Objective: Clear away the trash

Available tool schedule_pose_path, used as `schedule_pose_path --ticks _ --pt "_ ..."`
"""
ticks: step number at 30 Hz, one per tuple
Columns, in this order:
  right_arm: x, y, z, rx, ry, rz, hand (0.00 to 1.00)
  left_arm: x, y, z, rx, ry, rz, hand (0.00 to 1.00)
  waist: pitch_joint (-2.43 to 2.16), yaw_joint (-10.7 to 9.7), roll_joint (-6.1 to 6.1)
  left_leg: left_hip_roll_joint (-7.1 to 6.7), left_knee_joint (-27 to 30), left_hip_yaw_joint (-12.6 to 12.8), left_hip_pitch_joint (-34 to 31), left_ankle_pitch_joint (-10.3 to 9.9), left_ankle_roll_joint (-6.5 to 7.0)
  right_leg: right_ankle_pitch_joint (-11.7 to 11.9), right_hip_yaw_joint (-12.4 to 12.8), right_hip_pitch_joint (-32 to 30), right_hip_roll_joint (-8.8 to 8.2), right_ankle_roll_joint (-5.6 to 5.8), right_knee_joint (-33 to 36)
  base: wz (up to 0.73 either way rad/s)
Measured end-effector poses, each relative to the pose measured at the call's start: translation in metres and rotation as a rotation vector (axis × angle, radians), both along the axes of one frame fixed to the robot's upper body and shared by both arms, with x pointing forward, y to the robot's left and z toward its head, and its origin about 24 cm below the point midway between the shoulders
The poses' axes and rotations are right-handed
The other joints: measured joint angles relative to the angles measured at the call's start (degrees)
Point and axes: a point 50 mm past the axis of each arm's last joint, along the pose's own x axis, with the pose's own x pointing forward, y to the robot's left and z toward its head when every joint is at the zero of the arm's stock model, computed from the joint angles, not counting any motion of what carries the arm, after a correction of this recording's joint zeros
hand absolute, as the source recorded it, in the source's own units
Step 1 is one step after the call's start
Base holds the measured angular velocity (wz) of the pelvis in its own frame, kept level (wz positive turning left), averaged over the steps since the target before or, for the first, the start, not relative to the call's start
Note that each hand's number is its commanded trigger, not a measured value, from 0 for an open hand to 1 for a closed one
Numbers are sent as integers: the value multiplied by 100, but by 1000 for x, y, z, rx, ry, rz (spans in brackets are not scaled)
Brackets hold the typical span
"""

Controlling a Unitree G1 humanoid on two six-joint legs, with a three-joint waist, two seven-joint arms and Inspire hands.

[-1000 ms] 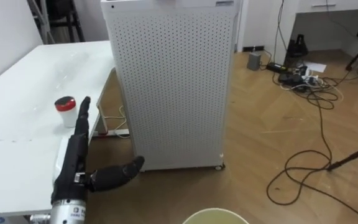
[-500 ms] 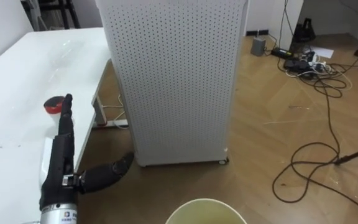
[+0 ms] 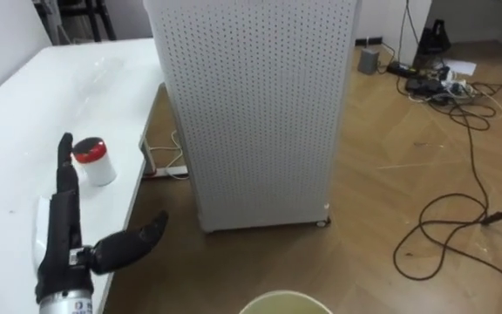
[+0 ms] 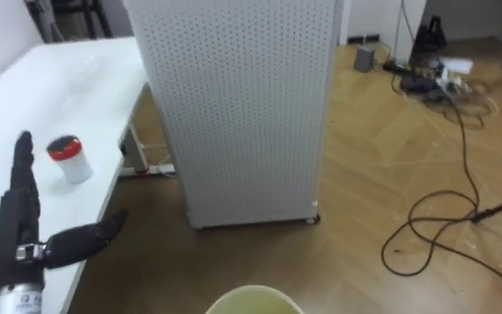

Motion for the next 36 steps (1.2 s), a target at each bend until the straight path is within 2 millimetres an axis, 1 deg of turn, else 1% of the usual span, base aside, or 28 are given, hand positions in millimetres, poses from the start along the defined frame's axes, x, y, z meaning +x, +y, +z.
schedule_pose_path --ticks 1,2,3,4,5,6,7,8,10,11,12,13,14,15,16,17,18,19,20,22,23,24,25,26,27,29,32,36 --pt "-5 0 -2 1 13 -3 100 -2 0 -2 0 8 0 0 -41 -5 -77 -37 89 -42 131 -195 4 250 6 40 -115 -26 -231 51" --pt "-8 -2 -3 -5 22 1 100 -5 0 -5 -5 22 5 0 -75 10 -14 34 243 -96 252 -418 -98 448 -158 148 -91 -103 -54 41" --pt "-8 -3 -2 -10 22 1 100 -6 -1 -6 -4 26 4 0 -73 24 -7 87 289 -141 296 -490 -182 470 -298 180 -82 -132 46 37" --pt "-6 -5 -2 -17 20 6 100 -6 -1 -6 -3 24 1 0 -125 104 70 190 293 -210 391 -582 -287 507 -465 192 -43 -193 248 40" --pt "-4 -5 -1 -17 14 8 100 -6 -1 -5 -4 18 5 0 -136 152 86 317 293 -223 473 -656 -370 552 -519 211 31 -287 434 41" --pt "-3 -5 0 -16 12 11 100 -6 -1 -4 -4 16 7 0 -133 170 82 379 296 -224 508 -688 -403 546 -526 213 51 -318 546 51" --pt "-3 -5 0 -17 10 13 100 -6 0 -4 -3 15 7 0 -126 186 70 499 292 -223 568 -752 -514 420 -521 195 127 -498 794 53" --pt "-2 -6 1 -19 9 16 100 -6 0 -4 -4 14 8 0 -123 216 69 629 273 -217 640 -799 -602 172 -506 182 236 -539 1045 53" --pt "0 -5 1 -13 7 27 100 -6 0 -2 -5 5 10 0 -117 232 21 773 391 -209 718 -821 -668 -159 -432 188 386 -614 1332 37" --pt "1 -3 1 -11 5 46 100 -5 0 1 -7 -5 8 0 -100 281 -63 807 819 -91 647 -750 -704 -303 -203 220 500 -668 1457 16" --pt "1 -2 1 -9 8 54 100 -5 0 1 -10 -8 6 0 -99 334 -102 828 1122 1 559 -665 -725 -346 -111 257 574 -701 1479 -10" --pt "0 -1 1 -6 13 75 100 -5 0 2 -16 -12 6 0 -102 420 -150 861 1802 58 344 -413 -763 -418 -56 405 662 -766 1473 -24" --pt "0 0 1 1 14 87 100 -5 1 3 -17 -18 14 0 -94 459 -182 875 2474 61 65 -26 -750 -496 -76 553 696 -843 1468 -21" --pt "0 1 1 2 14 91 100 -5 1 4 -17 -20 15 0 -97 478 -200 884 2762 65 -54 191 -758 -534 -118 625 688 -889 1466 0" --pt "0 2 0 2 15 99 100 -5 0 5 -17 -26 11 0 -94 403 -257 894 3147 72 -302 496 -745 -626 -146 737 678 -944 1464 37" --pt "1 2 0 0 15 100 100 -4 -2 7 -16 -34 1 0 -57 300 -321 928 3234 152 -538 496 -739 -681 -156 817 667 -990 1456 40" --pt "0 1 0 -4 16 99 100 -4 -3 7 -17 -38 -1 0 -47 302 -348 938 3207 260 -637 444 -681 -686 -160 844 649 -1000 1449 31" --pt "1 0 0 -9 18 91 100 -4 -3 7 -20 -39 -2 0 -18 298 -391 933 3085 464 -875 363 -619 -691 -216 901 599 -1016 1397 9" --pt "0 0 -1 -15 21 81 100 -4 -3 7 -21 -40 4 0 -1 259 -417 916 2769 601 -1048 331 -625 -682 -356 978 531 -1043 1293 20" --pt "-2 -1 -2 -23 28 67 100 -4 -2 7 -23 -44 12 0 26 181 -462 903 1961 769 -1211 349 -653 -687 -597 1095 424 -1033 1115 40" --pt "-2 -3 -2 -29 30 62 100 -4 -2 7 -23 -45 12 0 25 177 -465 904 1659 797 -1216 365 -662 -689 -659 1123 405 -1026 1056 34" --pt "-3 -5 -2 -39 32 57 100 -3 -3 8 -23 -50 13 0 11 175 -449 909 1153 832 -1201 424 -709 -692 -746 1170 398 -1001 953 29" --pt "-4 -7 -3 -46 38 53 100 -2 -3 10 -23 -58 12 0 -16 164 -411 912 805 879 -1169 558 -691 -707 -864 1227 395 -962 855 36" --pt "-6 -7 -5 -48 47 49 100 -2 -3 11 -23 -64 18 0 -45 163 -453 821 663 911 -1100 641 -663 -707 -896 1302 336 -903 747 35" --pt "-7 -8 -5 -50 49 49 100 -2 -3 10 -25 -65 23 0 -56 158 -454 778 576 913 -1052 662 -636 -698 -920 1360 312 -871 663 35" --pt "-10 -10 -6 -51 58 45 100 -2 -2 12 -28 -77 41 0 -73 168 -451 602 251 914 -841 741 -565 -700 -990 1540 192 -746 433 31" --pt "-12 -10 -7 -44 70 56 100 -4 -1 15 -24 -93 49 0 -103 219 -459 475 -4 915 -633 770 -517 -707 -1001 1743 113 -646 217 12" --pt "-11 -9 -7 -26 69 70 100 -5 0 23 -20 -129 46 0 -117 243 -473 364 -246 907 -456 780 -496 -715 -1027 1927 51 -566 20 10"
